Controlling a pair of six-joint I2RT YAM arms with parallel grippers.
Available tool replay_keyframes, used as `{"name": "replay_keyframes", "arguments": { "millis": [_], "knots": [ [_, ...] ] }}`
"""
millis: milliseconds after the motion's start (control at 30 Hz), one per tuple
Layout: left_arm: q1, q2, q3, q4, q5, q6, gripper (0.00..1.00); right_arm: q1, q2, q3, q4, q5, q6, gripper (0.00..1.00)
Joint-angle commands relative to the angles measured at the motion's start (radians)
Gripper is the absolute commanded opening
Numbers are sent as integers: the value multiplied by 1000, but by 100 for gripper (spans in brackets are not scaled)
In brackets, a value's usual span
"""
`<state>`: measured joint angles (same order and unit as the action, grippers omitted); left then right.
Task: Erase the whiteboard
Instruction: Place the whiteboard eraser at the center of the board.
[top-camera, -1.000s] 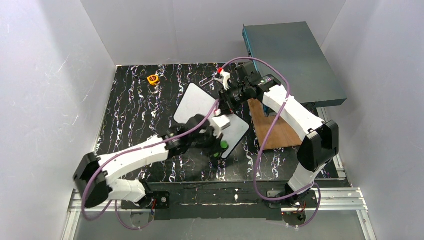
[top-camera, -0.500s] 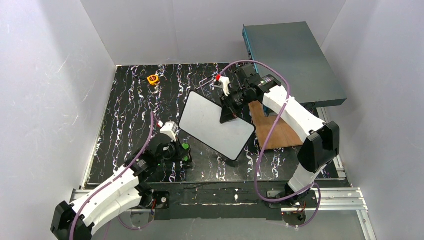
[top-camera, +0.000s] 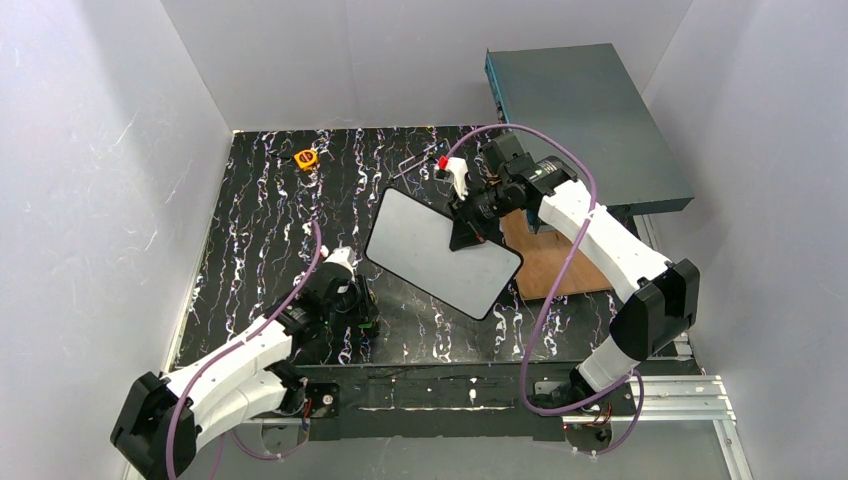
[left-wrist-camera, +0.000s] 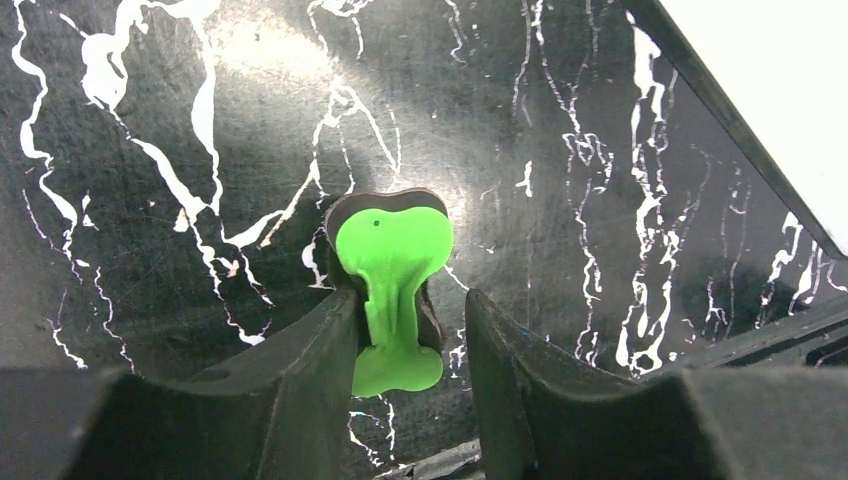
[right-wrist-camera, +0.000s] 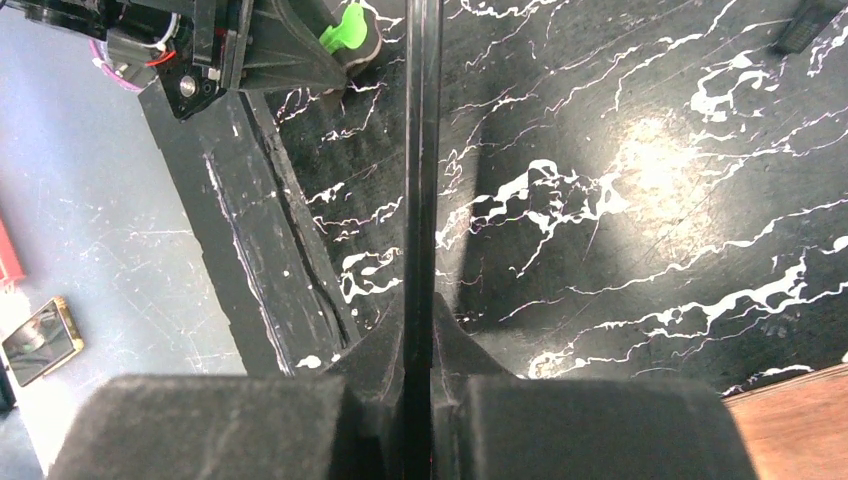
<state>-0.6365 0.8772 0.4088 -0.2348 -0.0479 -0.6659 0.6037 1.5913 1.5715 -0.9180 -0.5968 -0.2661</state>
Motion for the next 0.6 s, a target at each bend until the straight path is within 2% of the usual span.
{"name": "replay_keyframes", "arguments": {
  "millis": [0,133,233,400,467,567],
  "knots": [
    [8,28,21,-16,-17,-3,42,3,-47,-11,30,-47,-11,1],
    [18,38,45,-34,-41,4,53,2,-68,-35,36,-52,-20,1],
    [26,71,69,-42,-20,13,57,3,-78,-46,37,-49,-29,1],
    [44,77,72,13,105,55,68,2,-98,-65,23,-93,-48,1],
    [49,70,77,10,133,87,70,2,-100,-72,18,-136,-50,1],
    [66,68,88,-2,185,139,78,2,-91,-71,15,-182,-45,1]
  ]
}}
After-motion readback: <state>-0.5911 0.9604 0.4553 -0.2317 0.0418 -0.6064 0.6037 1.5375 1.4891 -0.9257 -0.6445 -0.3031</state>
